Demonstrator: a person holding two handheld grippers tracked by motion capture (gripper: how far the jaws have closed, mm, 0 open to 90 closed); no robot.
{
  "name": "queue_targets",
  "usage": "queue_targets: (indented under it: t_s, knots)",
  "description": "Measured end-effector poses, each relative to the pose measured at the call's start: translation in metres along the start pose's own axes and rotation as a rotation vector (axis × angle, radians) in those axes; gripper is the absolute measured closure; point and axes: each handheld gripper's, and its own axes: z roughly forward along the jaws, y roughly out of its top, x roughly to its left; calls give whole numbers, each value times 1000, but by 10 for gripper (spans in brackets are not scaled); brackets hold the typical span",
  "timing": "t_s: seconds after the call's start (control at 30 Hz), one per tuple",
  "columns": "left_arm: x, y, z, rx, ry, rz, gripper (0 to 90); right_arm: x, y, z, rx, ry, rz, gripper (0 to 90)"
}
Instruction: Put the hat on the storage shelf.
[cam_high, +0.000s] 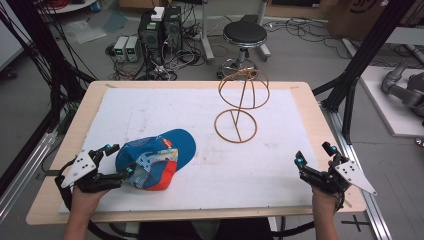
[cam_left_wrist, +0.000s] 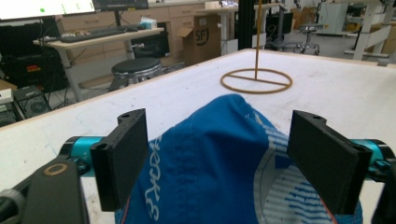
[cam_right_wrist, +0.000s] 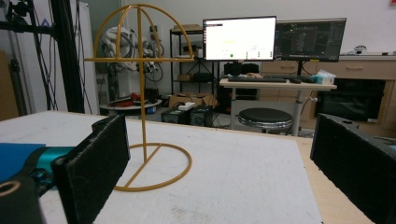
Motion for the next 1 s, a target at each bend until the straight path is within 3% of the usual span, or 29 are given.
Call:
queue_targets:
  t_s: [0.27, 0.47, 0.5, 0.6, 0.73, 0.8, 1.0]
  knots:
    - [2, -5, 2, 72, 7, 30, 237, 0, 0, 0, 2, 0, -8, 44]
    - [2, -6, 4, 94, 11, 40, 292, 1, 0, 0, 0, 0, -6, 44]
    - [2, -6, 4, 93, 4, 44, 387, 1, 0, 0, 4, 1, -1, 44]
    - [0, -7, 5, 100, 0, 49, 422, 2, 0, 1, 3, 0, -4, 44]
    - [0, -7, 9, 134, 43, 32, 512, 1, 0, 1, 5, 0, -7, 44]
    - [0, -7, 10, 140, 43, 27, 531, 1, 0, 1, 5, -1, -6, 45]
    - [-3, -5, 13, 167, 29, 29, 761, 1, 0, 1, 7, 1, -7, 44]
